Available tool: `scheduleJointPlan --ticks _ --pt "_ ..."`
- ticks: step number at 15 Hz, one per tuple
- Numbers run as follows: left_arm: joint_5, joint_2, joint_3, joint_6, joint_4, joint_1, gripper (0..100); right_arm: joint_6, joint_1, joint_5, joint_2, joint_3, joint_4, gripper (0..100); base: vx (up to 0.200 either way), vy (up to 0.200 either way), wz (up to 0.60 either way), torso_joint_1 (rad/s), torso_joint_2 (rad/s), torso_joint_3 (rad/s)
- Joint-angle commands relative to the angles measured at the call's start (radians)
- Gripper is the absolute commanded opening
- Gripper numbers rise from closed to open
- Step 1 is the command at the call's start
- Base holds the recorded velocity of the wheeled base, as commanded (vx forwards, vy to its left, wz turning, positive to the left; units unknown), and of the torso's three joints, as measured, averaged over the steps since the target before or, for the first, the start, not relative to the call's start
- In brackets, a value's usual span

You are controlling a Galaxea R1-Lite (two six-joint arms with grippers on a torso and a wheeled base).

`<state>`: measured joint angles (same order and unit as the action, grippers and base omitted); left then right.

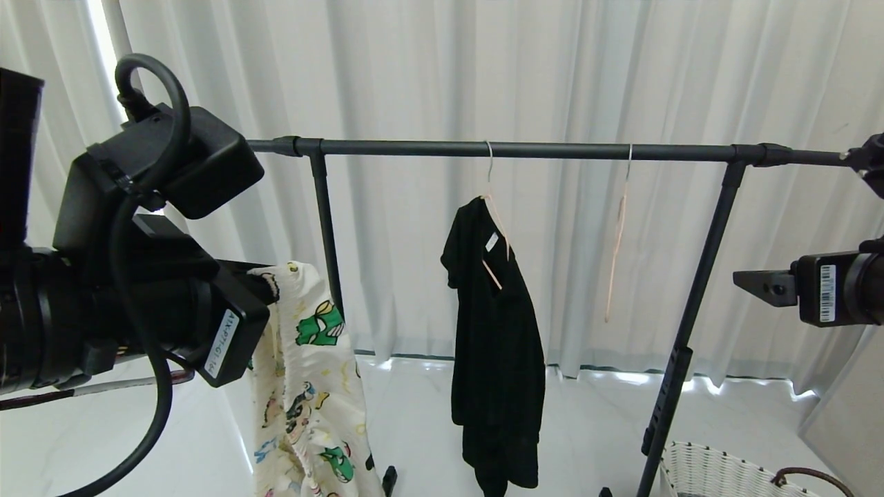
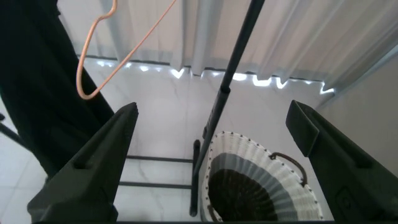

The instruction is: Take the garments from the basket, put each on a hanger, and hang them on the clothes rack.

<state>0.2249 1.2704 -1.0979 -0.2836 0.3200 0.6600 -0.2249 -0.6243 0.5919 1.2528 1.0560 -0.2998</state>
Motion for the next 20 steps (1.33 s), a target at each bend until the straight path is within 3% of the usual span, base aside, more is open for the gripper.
scheduleJointPlan --ticks 1,9,13,17,20 --pt "0.001 0.003 0.001 0.000 0.001 0.000 0 0.006 0.000 0.000 0.002 -0.014 0.004 100 0.000 0.200 0.00 0.051 -0.11 -0.066" --pt "0.021 0.004 0.000 0.001 0.001 0.000 0 0.021 0.000 -0.001 0.004 -0.042 0.054 100 0.000 0.200 0.00 0.010 -0.01 -0.009" --pt "0.021 0.004 0.010 0.000 -0.022 0.000 0 0.012 0.043 -0.003 0.024 -0.051 0.064 100 0.000 0.000 0.00 0.000 0.00 0.000" --pt "0.024 0.006 0.012 -0.006 -0.029 0.000 0 0.012 0.152 -0.004 0.060 -0.053 0.099 100 0.000 0.000 0.00 0.000 0.00 0.000" --pt "0.063 0.009 0.012 -0.006 -0.029 0.000 0 0.012 0.170 -0.058 0.060 -0.048 0.134 100 0.000 0.000 0.00 0.000 0.00 0.000"
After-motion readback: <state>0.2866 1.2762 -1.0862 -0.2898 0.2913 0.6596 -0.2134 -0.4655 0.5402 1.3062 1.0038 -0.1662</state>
